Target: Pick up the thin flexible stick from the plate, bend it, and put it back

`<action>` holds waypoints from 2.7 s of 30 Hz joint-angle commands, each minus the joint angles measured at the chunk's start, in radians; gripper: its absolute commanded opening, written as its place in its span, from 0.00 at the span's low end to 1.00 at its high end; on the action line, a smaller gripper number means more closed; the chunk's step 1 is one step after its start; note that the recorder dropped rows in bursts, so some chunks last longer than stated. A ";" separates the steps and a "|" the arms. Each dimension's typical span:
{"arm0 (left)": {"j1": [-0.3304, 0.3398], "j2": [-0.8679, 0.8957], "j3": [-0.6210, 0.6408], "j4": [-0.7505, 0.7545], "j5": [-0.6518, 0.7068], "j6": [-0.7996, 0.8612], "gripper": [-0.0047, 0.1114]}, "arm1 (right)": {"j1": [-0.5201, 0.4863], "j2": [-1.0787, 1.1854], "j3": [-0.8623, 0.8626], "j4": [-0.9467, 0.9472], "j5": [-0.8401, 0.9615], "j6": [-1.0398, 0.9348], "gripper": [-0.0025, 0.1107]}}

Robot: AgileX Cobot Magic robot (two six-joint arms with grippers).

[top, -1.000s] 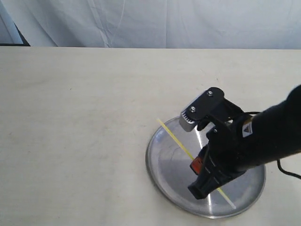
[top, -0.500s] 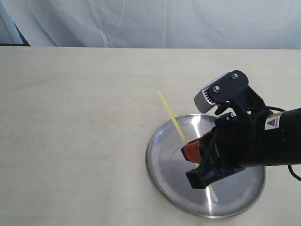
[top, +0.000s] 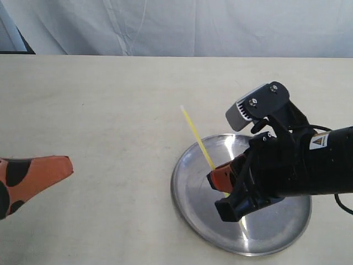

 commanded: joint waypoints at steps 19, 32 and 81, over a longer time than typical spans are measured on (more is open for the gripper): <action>0.001 0.281 -0.195 -0.350 -0.229 0.129 0.08 | -0.005 -0.296 0.057 0.164 -0.033 -0.013 0.01; -0.406 0.544 -0.289 -0.589 -0.170 0.246 0.57 | -0.005 -0.256 0.057 0.489 0.042 -0.261 0.01; -0.630 0.692 -0.504 -0.715 -0.049 0.592 0.04 | -0.005 -0.245 0.020 0.094 0.044 -0.066 0.33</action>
